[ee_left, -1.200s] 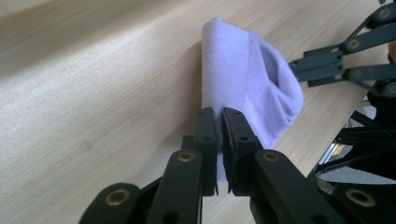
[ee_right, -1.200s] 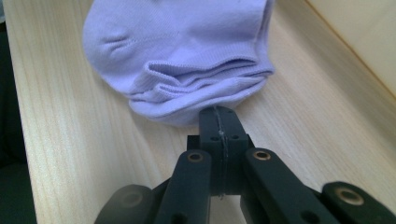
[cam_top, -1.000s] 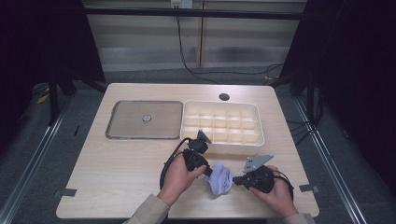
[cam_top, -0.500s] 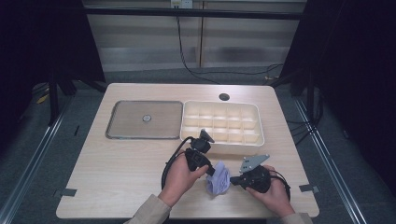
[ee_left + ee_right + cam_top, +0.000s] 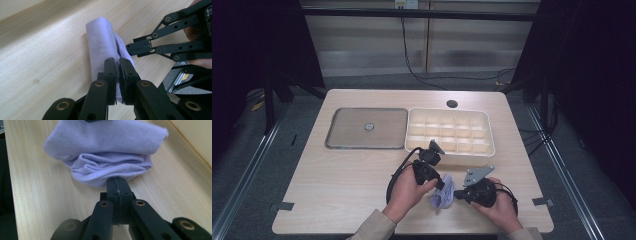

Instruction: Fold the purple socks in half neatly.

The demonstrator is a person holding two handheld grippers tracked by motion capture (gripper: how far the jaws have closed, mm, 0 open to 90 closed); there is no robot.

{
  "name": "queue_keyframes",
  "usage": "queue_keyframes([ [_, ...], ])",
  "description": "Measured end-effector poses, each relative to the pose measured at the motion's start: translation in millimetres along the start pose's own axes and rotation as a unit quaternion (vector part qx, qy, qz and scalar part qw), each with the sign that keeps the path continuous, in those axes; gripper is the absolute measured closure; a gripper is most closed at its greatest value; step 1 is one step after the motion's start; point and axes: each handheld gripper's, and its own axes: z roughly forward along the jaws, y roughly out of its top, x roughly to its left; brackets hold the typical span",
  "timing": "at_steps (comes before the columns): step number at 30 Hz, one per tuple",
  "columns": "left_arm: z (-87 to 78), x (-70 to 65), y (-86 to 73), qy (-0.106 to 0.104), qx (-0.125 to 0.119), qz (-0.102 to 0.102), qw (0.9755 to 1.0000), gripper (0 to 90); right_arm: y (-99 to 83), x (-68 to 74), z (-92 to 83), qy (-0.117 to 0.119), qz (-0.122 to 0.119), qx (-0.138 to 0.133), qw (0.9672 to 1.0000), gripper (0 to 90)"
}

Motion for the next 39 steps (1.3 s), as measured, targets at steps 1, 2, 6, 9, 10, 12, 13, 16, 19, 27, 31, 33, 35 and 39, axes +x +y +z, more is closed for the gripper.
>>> queue_keyframes([
  [1, 0.4, 0.1, 0.2, -0.002, 0.003, 0.002, 1.0, 84.7, 0.1, 0.3, 0.2, -0.001, 0.001, 0.0, 1.0, 90.0],
  [2, 1.1, -0.1, 0.2, -0.002, 0.002, 0.001, 1.0, 84.7, 0.2, 0.4, 0.2, -0.003, -0.001, 0.002, 1.0, 90.0],
  [6, 3.4, -1.6, 0.9, -0.003, 0.003, 0.003, 1.0, 84.7, 0.4, 1.1, 1.6, 0.001, 0.0, 0.002, 1.0, 90.0],
  [9, 5.3, -2.6, 1.1, -0.002, 0.008, 0.006, 0.9999, 84.7, 1.1, 2.0, 2.3, -0.001, 0.001, 0.003, 1.0, 90.0],
  [10, 6.4, -2.9, 1.1, -0.003, 0.008, 0.007, 0.9999, 84.7, 1.1, 2.2, 2.4, -0.001, 0.002, 0.003, 1.0, 90.0],
  [12, 8.4, -4.0, 0.9, -0.006, 0.008, 0.012, 0.9999, 84.7, 1.1, 2.2, 2.7, -0.001, 0.0, 0.004, 1.0, 90.0],
  [13, 10.0, -5.1, 0.7, -0.006, 0.009, 0.012, 0.9999, 84.7, 1.1, 2.1, 2.8, 0.0, -0.002, 0.004, 1.0, 90.0],
  [16, 13.6, -6.0, 0.0, -0.006, 0.011, 0.015, 0.9998, 84.7, 2.1, 2.7, 4.3, 0.0, -0.001, 0.002, 1.0, 90.0],
  [19, 15.7, -5.8, -0.7, -0.006, 0.013, 0.015, 0.9998, 84.5, 3.8, 4.0, 6.9, 0.003, -0.003, 0.001, 1.0, 90.0],
  [27, 22.6, -4.3, -3.7, -0.006, 0.019, 0.013, 0.9997, 83.8, 5.8, 5.3, 9.5, 0.007, -0.01, 0.004, 0.9999, 90.0],
  [31, 26.9, -4.2, -5.4, -0.002, 0.021, 0.013, 0.9997, 83.1, 5.6, 5.4, 9.3, 0.006, -0.008, 0.004, 0.9999, 90.0],
  [33, 28.7, -4.1, -6.1, -0.003, 0.019, 0.014, 0.9997, 82.8, 5.4, 5.5, 9.0, 0.004, -0.005, 0.004, 1.0, 90.0],
  [35, 31.0, -3.9, -7.2, -0.001, 0.018, 0.014, 0.9997, 82.5, 4.5, 4.5, 7.9, 0.001, -0.003, 0.004, 1.0, 90.0],
  [39, 33.3, -3.7, -9.0, 0.001, 0.012, 0.014, 0.9998, 82.6, 2.0, 1.2, 4.3, -0.003, 0.002, -0.001, 1.0, 90.0],
])
